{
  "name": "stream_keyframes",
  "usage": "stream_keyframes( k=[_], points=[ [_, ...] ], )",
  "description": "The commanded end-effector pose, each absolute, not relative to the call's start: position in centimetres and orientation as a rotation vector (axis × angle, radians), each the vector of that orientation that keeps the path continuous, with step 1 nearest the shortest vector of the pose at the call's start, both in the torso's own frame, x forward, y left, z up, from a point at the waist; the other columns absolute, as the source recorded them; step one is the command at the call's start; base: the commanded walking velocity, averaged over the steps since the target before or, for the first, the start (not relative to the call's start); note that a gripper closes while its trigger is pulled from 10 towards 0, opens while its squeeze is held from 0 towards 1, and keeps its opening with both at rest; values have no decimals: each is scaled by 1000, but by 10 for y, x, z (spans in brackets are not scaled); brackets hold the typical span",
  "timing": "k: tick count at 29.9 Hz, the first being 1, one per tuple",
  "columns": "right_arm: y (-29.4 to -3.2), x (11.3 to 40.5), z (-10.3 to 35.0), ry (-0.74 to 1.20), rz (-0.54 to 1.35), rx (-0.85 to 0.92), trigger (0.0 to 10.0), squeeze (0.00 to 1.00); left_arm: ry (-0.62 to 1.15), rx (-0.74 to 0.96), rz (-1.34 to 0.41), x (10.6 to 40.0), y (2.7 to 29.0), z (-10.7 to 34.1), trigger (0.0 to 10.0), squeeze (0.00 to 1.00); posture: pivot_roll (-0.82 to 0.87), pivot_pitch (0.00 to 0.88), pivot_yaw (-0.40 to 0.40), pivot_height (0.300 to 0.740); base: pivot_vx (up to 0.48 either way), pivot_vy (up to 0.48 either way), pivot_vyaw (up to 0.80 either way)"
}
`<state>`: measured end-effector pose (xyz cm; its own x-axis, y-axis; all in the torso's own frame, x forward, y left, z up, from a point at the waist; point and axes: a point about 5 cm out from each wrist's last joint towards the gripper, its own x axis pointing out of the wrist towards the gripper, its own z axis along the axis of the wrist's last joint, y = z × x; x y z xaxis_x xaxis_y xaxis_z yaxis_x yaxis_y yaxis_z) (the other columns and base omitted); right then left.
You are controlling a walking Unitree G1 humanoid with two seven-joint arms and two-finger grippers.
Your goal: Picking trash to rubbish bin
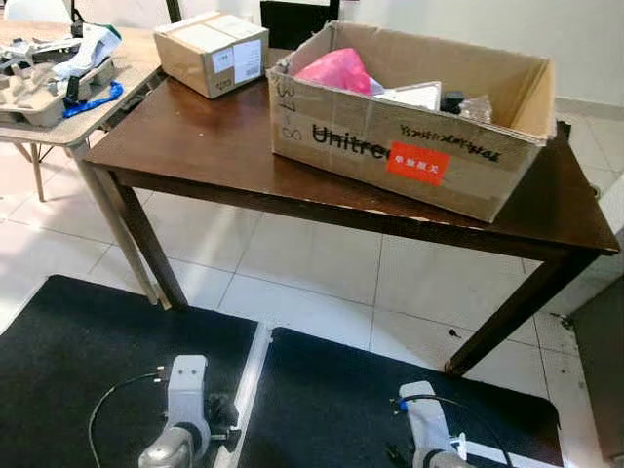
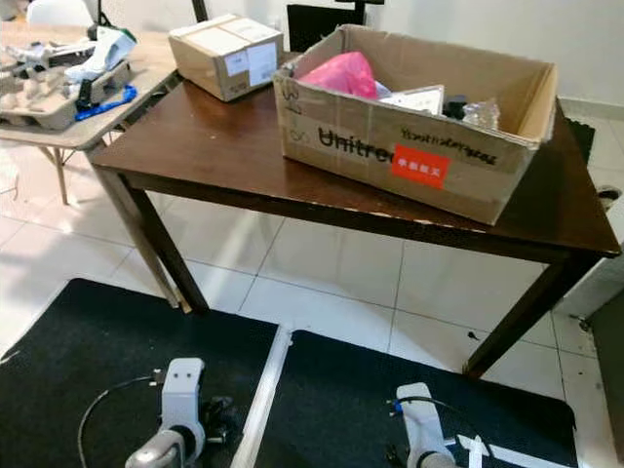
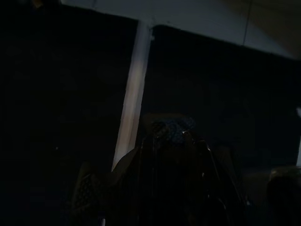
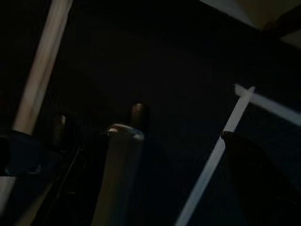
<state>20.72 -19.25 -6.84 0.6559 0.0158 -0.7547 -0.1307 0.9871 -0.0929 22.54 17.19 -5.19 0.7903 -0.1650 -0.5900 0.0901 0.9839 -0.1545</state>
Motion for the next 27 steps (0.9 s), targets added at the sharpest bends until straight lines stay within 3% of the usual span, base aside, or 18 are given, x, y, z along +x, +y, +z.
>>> stream_keyframes(
  k=[1, 12, 27],
  points=[
    [-196, 195, -75, 898, 68, -131, 10000, 0, 655, -109, -161, 223, 169, -54, 10000, 0, -77, 115, 39, 740, 0, 0, -800],
    [-195, 196, -75, 895, 57, -119, 10000, 0, 649, -105, -167, 224, 169, -53, 10000, 0, -73, 115, 43, 740, 0, 0, -752],
    [-191, 196, -76, 899, 69, -125, 10000, 0, 638, -119, -162, 228, 172, -50, 10000, 0, -67, 115, 47, 740, 32, 0, 0]
  ],
)
